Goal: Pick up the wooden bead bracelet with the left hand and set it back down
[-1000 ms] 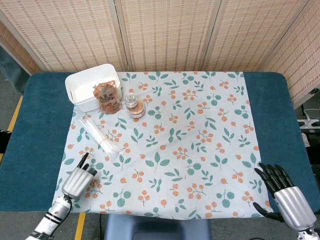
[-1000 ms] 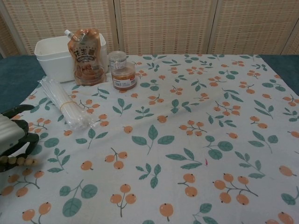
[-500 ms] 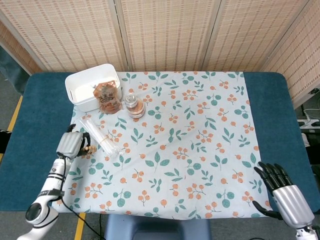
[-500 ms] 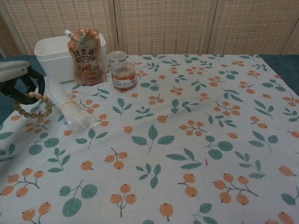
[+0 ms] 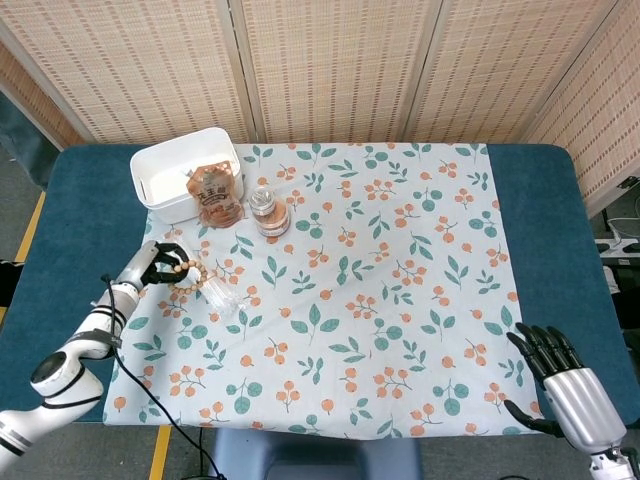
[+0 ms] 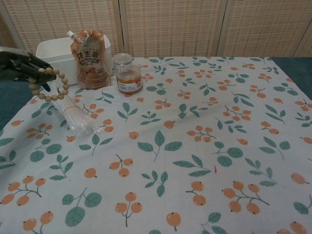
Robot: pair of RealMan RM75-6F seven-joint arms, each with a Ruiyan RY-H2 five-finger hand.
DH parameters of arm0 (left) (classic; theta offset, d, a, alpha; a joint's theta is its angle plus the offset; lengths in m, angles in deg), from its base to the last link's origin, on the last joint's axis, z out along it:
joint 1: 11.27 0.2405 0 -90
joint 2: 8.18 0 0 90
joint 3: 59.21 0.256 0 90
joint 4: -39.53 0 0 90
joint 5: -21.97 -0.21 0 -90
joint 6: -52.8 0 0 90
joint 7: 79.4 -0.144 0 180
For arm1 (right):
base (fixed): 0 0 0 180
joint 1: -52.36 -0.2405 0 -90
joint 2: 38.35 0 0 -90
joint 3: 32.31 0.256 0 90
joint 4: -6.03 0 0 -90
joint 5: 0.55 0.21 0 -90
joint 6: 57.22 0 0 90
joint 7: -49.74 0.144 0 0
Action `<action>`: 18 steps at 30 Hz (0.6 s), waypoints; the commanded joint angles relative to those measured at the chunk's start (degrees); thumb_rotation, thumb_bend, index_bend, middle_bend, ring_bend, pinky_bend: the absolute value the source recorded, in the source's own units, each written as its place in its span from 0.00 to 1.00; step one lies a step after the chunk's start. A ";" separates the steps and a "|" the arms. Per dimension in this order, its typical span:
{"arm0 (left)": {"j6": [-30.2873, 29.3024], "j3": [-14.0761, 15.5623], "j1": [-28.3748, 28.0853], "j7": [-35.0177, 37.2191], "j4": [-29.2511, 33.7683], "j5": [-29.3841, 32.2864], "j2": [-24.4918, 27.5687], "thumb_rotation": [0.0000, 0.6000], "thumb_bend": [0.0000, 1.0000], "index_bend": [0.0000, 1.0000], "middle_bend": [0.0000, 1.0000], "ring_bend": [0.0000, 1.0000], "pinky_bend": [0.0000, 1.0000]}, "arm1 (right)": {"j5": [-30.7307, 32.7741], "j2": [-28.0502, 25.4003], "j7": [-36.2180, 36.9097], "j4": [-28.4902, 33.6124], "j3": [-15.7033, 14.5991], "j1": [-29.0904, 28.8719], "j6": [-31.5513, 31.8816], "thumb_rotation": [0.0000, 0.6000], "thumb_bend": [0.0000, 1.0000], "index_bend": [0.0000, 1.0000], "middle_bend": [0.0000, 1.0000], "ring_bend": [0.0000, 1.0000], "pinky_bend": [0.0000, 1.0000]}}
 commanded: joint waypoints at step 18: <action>35.42 30.28 -15.02 59.88 -15.41 16.31 22.68 0.89 1.00 0.55 0.67 0.41 0.06 | -0.46 -0.06 0.20 0.11 -0.44 -0.35 -0.50 0.77 0.20 0.00 0.00 0.00 0.00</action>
